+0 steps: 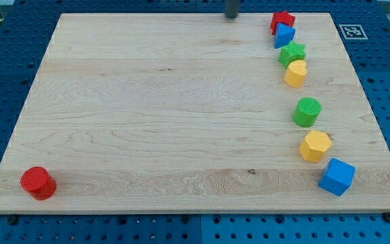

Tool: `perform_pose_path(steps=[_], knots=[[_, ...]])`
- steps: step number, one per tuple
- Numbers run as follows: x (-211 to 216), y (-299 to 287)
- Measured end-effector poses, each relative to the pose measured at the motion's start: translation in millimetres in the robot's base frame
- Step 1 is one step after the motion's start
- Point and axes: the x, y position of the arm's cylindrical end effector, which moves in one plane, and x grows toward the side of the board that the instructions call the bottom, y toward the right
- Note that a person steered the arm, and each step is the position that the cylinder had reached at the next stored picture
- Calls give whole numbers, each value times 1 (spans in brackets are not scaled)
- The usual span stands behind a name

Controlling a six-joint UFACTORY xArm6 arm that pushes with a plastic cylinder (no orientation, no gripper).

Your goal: Separate the red star and the blue triangle

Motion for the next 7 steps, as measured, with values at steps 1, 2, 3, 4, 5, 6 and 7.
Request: perform_pose_path(steps=[1,2,3,4,5,6,7], knots=[[0,34],[0,38],[0,80],[16,91],[33,84],[33,84],[34,73]])
